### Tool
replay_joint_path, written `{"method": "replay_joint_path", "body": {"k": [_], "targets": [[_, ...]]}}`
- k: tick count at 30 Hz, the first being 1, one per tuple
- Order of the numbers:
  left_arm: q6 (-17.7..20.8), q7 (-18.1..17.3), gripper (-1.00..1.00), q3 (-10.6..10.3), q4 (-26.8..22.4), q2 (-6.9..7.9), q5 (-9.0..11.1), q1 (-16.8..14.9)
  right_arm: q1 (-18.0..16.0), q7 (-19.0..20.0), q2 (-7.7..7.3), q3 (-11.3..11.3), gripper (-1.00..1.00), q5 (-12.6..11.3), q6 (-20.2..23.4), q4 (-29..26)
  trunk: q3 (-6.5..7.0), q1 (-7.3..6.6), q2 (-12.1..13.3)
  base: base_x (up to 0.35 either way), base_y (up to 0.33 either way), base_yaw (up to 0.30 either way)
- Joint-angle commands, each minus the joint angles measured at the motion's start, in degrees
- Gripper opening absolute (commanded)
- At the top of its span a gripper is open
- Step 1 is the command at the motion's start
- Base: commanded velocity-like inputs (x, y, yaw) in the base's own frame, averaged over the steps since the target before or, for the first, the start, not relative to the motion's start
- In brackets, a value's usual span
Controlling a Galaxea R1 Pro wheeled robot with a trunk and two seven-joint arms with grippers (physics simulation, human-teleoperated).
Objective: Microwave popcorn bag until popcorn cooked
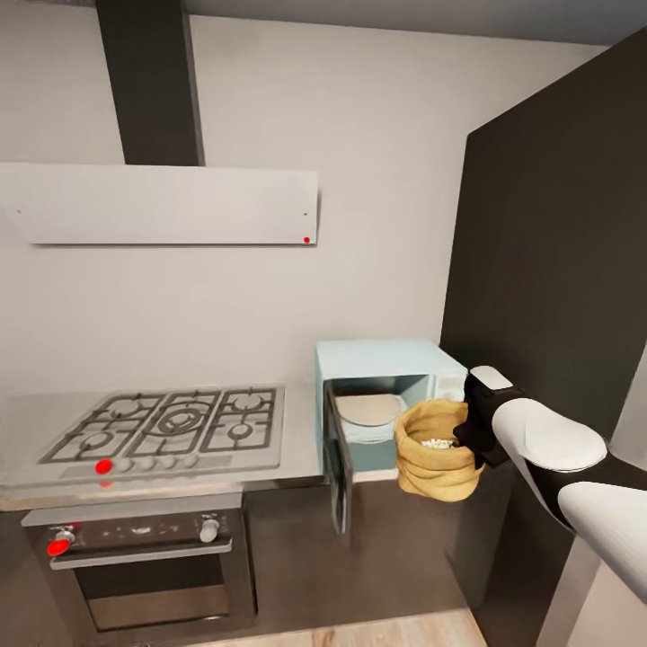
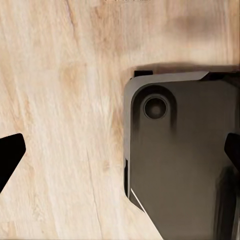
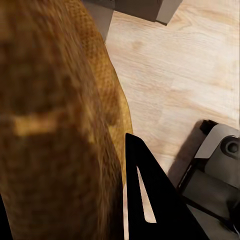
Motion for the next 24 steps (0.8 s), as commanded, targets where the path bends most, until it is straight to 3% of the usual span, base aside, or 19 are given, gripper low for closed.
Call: {"method": "replay_joint_path", "body": {"k": [1, 7, 16, 24], "targets": [[-0.20, -0.01, 1.00, -0.03, 0.01, 0.01, -0.03, -0.02, 0.02, -0.24, -0.03, 0.44, -1.00, -0.62, 0.49, -0.05, -0.01, 0.03, -0.03, 0.102, -0.202, 0.224], [-0.24, -0.01, 1.00, -0.03, 0.01, -0.17, -0.03, -0.01, 0.02, -0.24, -0.03, 0.44, -1.00, -0.62, 0.54, -0.03, -0.01, 0.03, -0.03, 0.017, -0.047, 0.194], [-0.25, -0.01, 1.00, -0.03, 0.01, -0.10, -0.03, 0.07, 0.02, -0.23, -0.03, 0.44, -1.00, -0.62, 0.53, 0.01, -0.01, 0.03, -0.03, 0.037, -0.240, 0.118], [-0.25, -0.01, 1.00, -0.03, 0.01, -0.08, -0.03, 0.02, 0.02, -0.25, -0.03, 0.44, -1.00, -0.62, 0.49, 0.02, -0.01, 0.03, -0.03, 0.001, -0.017, 0.249]]}}
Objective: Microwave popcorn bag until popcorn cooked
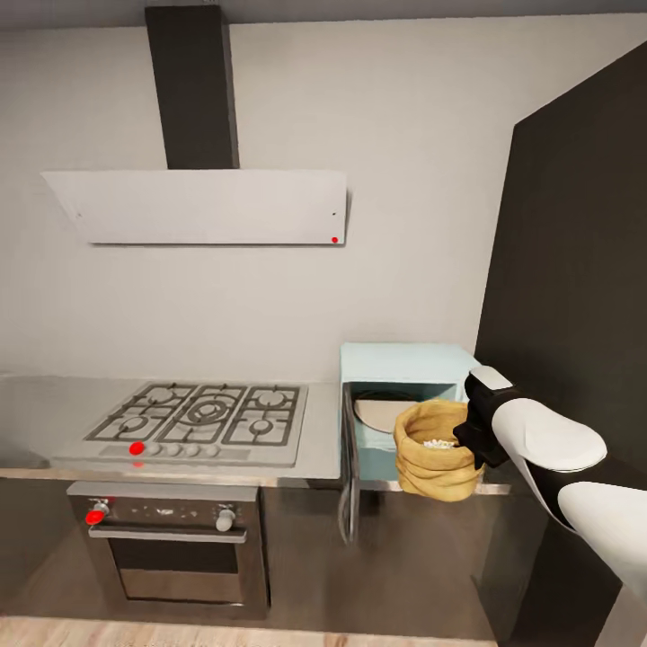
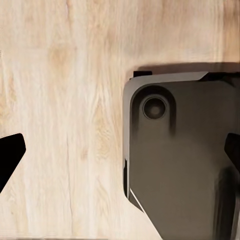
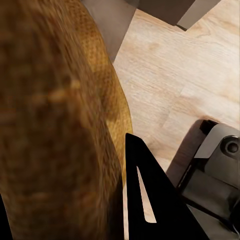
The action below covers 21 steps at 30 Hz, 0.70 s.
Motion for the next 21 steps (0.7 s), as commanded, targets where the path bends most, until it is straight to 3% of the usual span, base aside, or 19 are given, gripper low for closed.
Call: {"method": "replay_joint_path", "body": {"k": [1, 8, 16, 21], "targets": [[-0.15, -0.01, 1.00, -0.03, 0.01, 0.00, -0.03, -0.02, 0.02, -0.24, -0.02, 0.43, -1.00, -0.63, 0.50, -0.06, -0.01, 0.02, -0.03, 0.000, -0.001, 0.251], [-0.15, -0.01, 1.00, -0.03, 0.01, -0.04, -0.03, -0.02, 0.02, -0.25, -0.02, 0.43, -1.00, -0.63, 0.50, -0.06, -0.01, 0.02, -0.03, 0.001, -0.001, 0.221], [-0.15, -0.01, 1.00, -0.03, 0.01, -0.03, -0.03, -0.04, 0.02, -0.26, -0.02, 0.43, -1.00, -0.63, 0.51, -0.06, -0.01, 0.02, -0.03, 0.120, -0.194, 0.018], [-0.15, -0.01, 1.00, -0.03, 0.01, 0.00, -0.03, -0.02, 0.02, -0.24, -0.02, 0.43, -1.00, -0.63, 0.51, -0.06, -0.05, 0.02, -0.03, 0.019, -0.047, 0.000]]}}
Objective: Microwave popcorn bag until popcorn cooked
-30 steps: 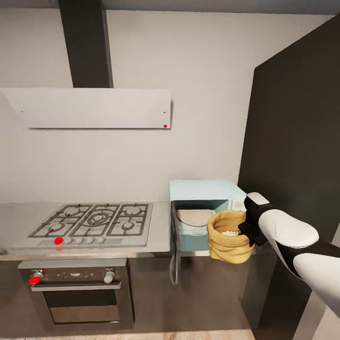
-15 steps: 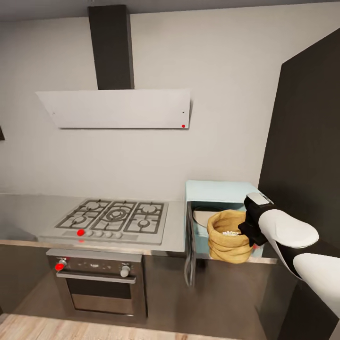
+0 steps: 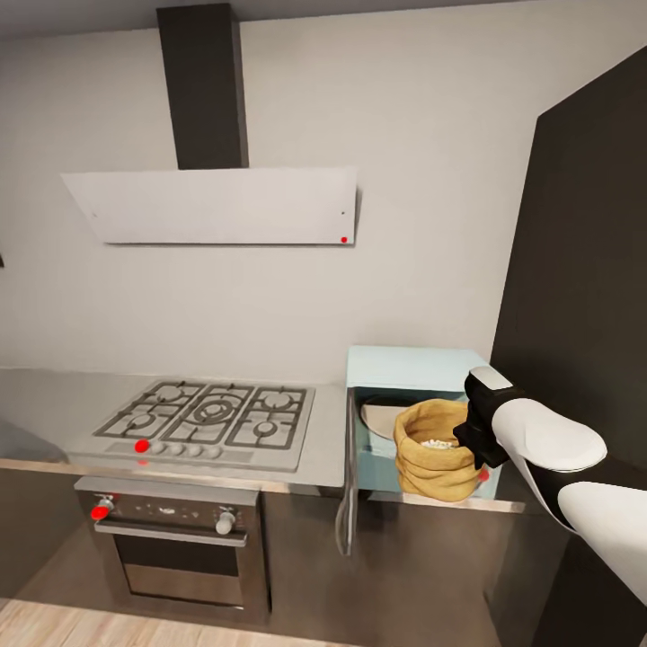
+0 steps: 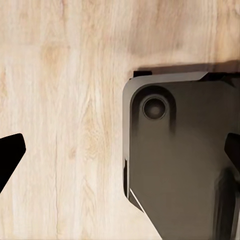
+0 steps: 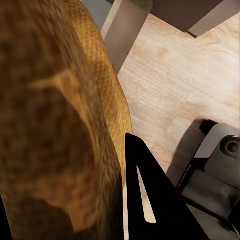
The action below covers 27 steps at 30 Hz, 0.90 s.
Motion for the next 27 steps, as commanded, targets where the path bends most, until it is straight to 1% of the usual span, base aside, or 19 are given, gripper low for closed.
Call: {"method": "replay_joint_path", "body": {"k": [1, 7, 16, 19, 24, 27], "targets": [[-0.18, -0.01, 1.00, -0.03, 0.03, 0.01, -0.03, -0.02, 0.01, -0.22, -0.01, 0.45, -1.00, -0.62, 0.47, -0.07, -0.07, 0.02, -0.04, 0.003, -0.007, 0.000], [-0.18, -0.01, 1.00, 0.06, 0.03, -0.10, -0.03, -0.03, 0.01, -0.23, -0.01, 0.45, -1.00, -0.62, 0.51, -0.07, -0.45, 0.02, -0.04, 0.000, -0.001, 0.000], [-0.18, -0.01, 1.00, 0.06, 0.03, -0.17, -0.03, -0.01, 0.05, 0.05, -0.01, 0.45, -1.00, -0.53, 0.39, 0.30, -0.49, 0.02, -0.04, 0.000, 0.000, 0.000], [-0.25, 0.08, 1.00, 0.07, 0.03, -0.37, -0.03, 0.02, 1.03, 0.82, -0.99, 0.61, -1.00, -0.41, 0.79, 0.53, -0.49, 0.02, -0.04, 0.000, 0.000, 0.000], [-0.26, 0.08, 1.00, 0.06, 0.03, -0.43, -0.03, 0.03, 2.39, -0.14, -2.58, 0.46, -1.00, -0.51, 0.89, -0.20, -0.49, 0.02, -0.04, 0.000, 0.000, 0.000], [-0.26, 0.08, 1.00, 0.06, 0.03, -0.43, -0.03, 0.01, 2.43, -0.15, -2.72, 0.21, -1.00, -0.53, 0.88, -0.24, -0.49, 0.02, -0.04, 0.000, 0.000, 0.000]]}}
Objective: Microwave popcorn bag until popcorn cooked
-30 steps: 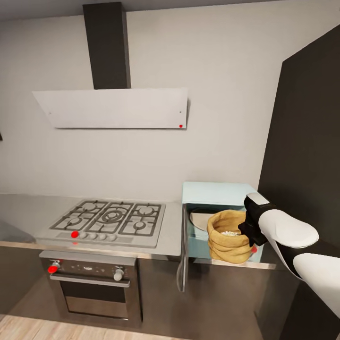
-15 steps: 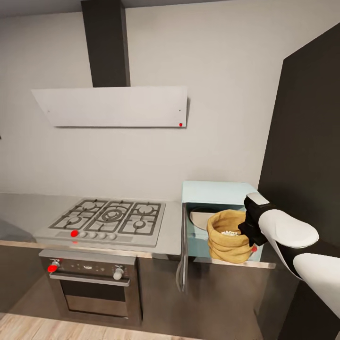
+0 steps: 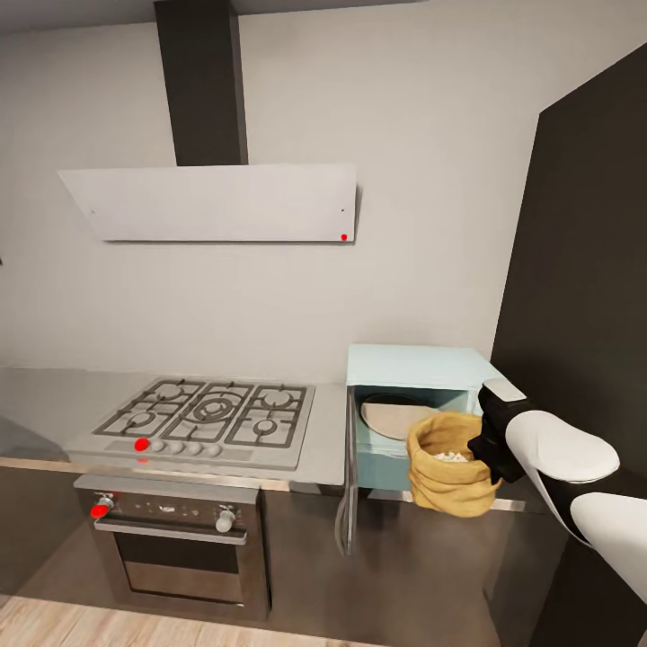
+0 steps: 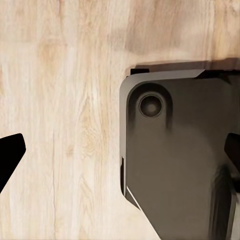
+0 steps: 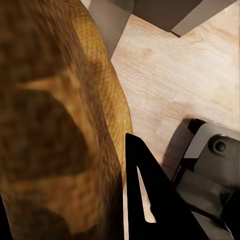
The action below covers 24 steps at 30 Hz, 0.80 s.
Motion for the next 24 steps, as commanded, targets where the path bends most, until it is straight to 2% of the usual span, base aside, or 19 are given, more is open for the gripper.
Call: {"method": "replay_joint_path", "body": {"k": [1, 16, 24], "targets": [[-0.17, 0.00, 1.00, -0.02, 0.03, 0.01, -0.03, -0.02, 0.03, -0.11, -0.01, 0.40, -1.00, -0.61, 0.50, -0.07, -0.02, 0.02, -0.03, 0.000, 0.000, 0.000], [-0.17, 0.00, 1.00, -0.02, 0.03, 0.01, -0.03, -0.04, 0.05, 3.67, -0.02, 0.46, -1.00, -0.62, 0.67, -0.07, -0.02, 0.02, -0.03, 0.000, 0.014, 0.001], [-0.17, 0.00, 1.00, -0.02, 0.03, 0.01, -0.03, 0.03, 0.05, 3.67, -0.02, 0.42, -1.00, -0.62, 1.10, -0.07, -0.02, 0.02, -0.03, 0.000, 0.007, 0.169]]}}
